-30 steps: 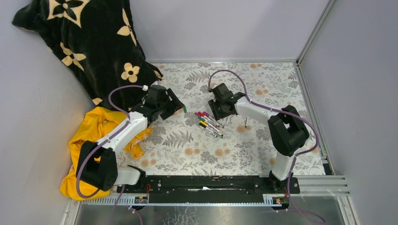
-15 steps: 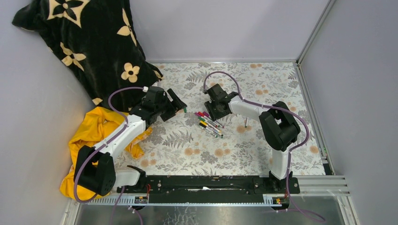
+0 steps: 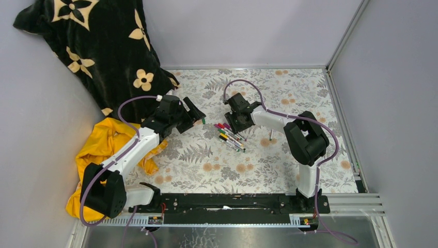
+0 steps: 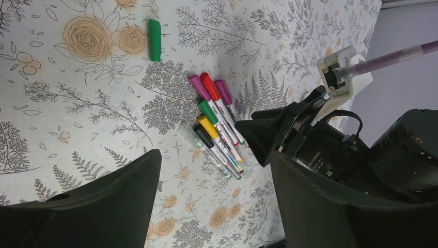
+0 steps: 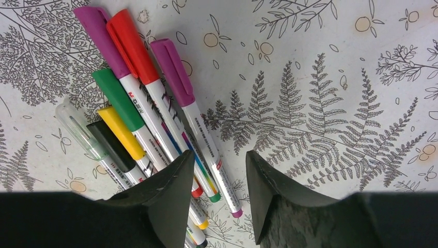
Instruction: Open the pen caps
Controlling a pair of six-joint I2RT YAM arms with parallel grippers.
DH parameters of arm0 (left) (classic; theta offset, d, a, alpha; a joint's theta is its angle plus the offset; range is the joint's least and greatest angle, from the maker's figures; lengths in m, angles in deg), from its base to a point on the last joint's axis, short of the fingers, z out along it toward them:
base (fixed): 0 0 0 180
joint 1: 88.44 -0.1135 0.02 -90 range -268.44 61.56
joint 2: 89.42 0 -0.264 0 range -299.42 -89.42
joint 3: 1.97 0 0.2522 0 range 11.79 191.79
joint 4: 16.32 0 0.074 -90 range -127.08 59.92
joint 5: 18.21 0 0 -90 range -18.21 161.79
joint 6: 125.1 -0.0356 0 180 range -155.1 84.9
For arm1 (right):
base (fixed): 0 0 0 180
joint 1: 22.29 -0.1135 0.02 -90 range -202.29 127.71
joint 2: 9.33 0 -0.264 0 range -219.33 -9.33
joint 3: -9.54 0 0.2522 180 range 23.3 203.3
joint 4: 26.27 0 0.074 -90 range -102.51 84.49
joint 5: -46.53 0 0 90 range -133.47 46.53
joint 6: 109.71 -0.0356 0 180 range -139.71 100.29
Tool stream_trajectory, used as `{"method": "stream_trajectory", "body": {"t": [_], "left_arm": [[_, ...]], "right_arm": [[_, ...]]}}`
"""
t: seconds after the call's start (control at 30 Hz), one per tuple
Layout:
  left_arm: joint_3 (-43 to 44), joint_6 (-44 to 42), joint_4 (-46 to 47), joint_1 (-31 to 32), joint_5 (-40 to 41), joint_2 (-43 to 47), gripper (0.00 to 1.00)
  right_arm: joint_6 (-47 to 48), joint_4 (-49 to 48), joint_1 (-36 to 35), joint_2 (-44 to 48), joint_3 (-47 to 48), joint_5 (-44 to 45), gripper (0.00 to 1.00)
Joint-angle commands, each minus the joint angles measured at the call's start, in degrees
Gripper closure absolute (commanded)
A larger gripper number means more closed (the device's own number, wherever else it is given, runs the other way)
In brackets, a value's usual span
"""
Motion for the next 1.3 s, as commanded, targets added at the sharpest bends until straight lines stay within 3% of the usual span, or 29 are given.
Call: {"method": "stream_trajectory", "body": {"t": [0.0, 0.47, 0.57, 0.7, 0.8, 1.27], "left_arm": [[0.05, 0.52, 2.73, -0.58, -0.56, 1.33, 0.16], [0.33, 0.80, 3.03, -0.67, -0.43, 1.39, 0.16], [0.18, 0.88, 3.13, -0.67, -0.14, 1.25, 0.16], [-0.29, 1.10, 3.88, -0.67, -0.33, 0.59, 0.16], [-1.17, 1.48, 5.00, -0.67, -1.12, -0.33, 0.16], [-1.00, 1.32, 18.12, -0.15, -12.08, -9.86, 0.17]], "right_arm": [[0.97, -0.83, -0.30, -1.26, -0.68, 0.60, 0.52], [1.33, -1.93, -0.26, -2.10, -1.58, 2.35, 0.56], [0.89, -2.19, -0.26, -1.95, -2.72, 2.03, 0.65], [-0.20, -3.23, -0.29, -1.33, -5.60, 1.39, 0.89], [-0.76, -3.60, -0.26, -0.49, -6.85, 0.92, 1.00], [-1.66, 1.03, -0.26, 11.94, -4.02, -2.45, 1.00]]}}
